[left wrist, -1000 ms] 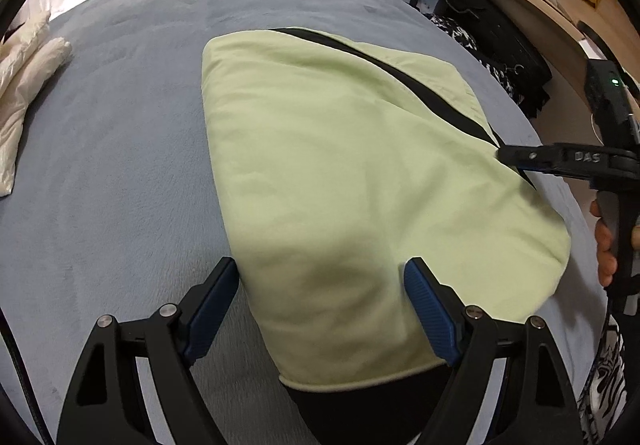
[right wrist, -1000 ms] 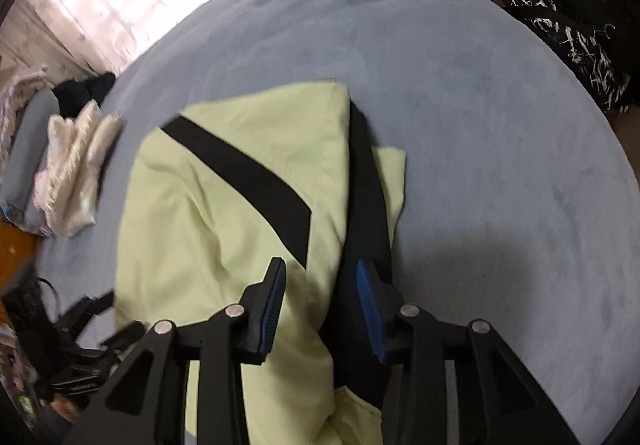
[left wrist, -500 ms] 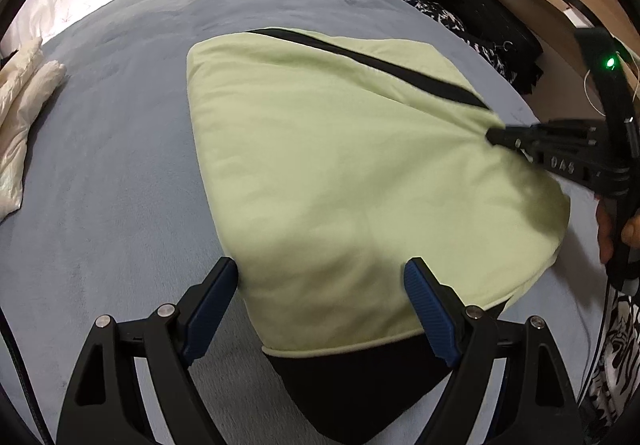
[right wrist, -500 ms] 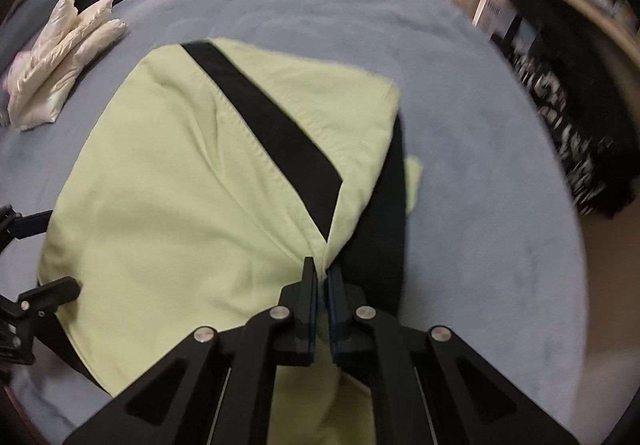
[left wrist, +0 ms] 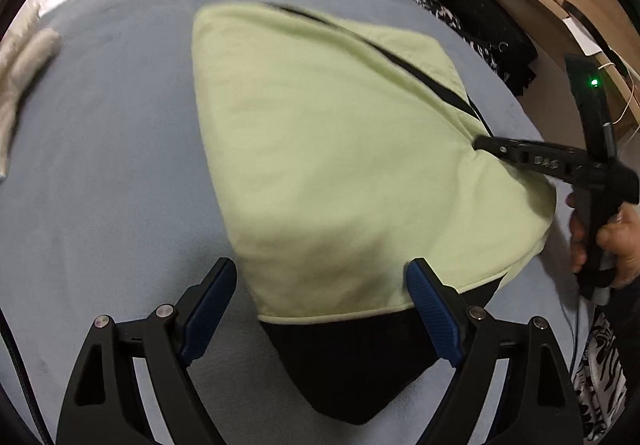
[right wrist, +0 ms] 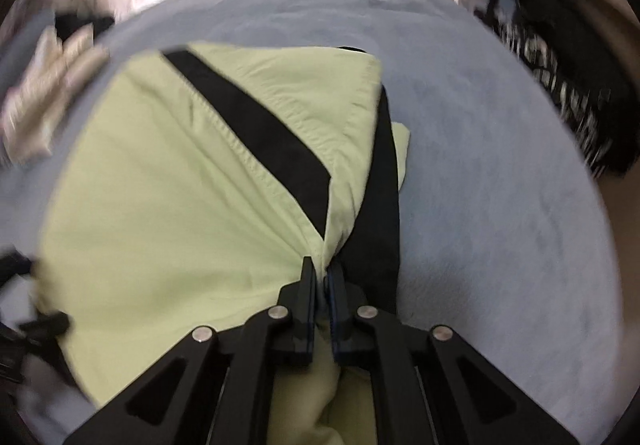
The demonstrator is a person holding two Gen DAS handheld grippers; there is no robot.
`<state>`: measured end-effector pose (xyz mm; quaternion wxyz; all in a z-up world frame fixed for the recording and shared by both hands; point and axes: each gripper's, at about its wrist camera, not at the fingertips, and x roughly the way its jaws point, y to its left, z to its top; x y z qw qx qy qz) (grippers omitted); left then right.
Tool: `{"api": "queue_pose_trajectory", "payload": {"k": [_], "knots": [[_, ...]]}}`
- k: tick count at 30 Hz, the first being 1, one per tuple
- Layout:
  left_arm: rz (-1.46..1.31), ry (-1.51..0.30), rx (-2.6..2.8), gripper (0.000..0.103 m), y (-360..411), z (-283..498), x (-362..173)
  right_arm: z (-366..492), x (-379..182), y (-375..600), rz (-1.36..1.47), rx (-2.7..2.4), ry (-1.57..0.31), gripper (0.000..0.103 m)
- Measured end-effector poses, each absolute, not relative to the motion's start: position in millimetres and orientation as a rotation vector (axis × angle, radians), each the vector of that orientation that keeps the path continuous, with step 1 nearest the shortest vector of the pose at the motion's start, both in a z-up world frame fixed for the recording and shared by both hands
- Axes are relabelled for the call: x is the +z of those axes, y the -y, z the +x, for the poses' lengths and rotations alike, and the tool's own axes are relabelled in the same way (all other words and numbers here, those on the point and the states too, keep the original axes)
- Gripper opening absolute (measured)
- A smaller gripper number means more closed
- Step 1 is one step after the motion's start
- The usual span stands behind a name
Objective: Fold large clothes
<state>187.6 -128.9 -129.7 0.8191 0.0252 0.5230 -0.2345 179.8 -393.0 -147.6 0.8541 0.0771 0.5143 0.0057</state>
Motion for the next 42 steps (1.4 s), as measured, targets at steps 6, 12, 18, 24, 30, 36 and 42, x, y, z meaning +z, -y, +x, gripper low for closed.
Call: {"api": "queue_pose_trajectory", "payload": {"k": [6, 12, 18, 24, 30, 36, 42], "knots": [[-0.053, -0.979, -0.514, 0.084, 123.4, 181.2, -88.9, 159.9, -104.0, 373.7, 0.237, 0.073, -0.938, 0.011], [-0.036, -1.019, -0.544, 0.042, 167.1, 183.1, -105.1, 174.7, -132.9, 333.6, 0.149, 0.097, -0.984, 0.011], [0.129, -1.004, -0.549, 0.042, 186.2, 166.6, -127.3, 151.5, -163.1, 385.6, 0.219, -0.043, -0.988, 0.0], [0.132, -1.006, -0.54, 0.042, 183.9, 168.2, -125.8, 137.3, -158.0, 384.6, 0.197, -0.071, -0.995, 0.0], [0.062, -1.053, -0.543, 0.046, 180.5, 176.4, -117.9, 143.8, -152.2, 384.2, 0.197, -0.076, -1.039, 0.003], [0.044, -1.008, -0.492, 0.061, 167.8, 202.2, -91.8, 163.6, -118.3, 372.8, 0.228, -0.003, -1.01, 0.005], [-0.035, -0.97, -0.398, 0.062, 159.6, 257.3, -85.8, 222.8, -106.0, 349.3, 0.295, 0.091, -0.96, 0.025]]}}
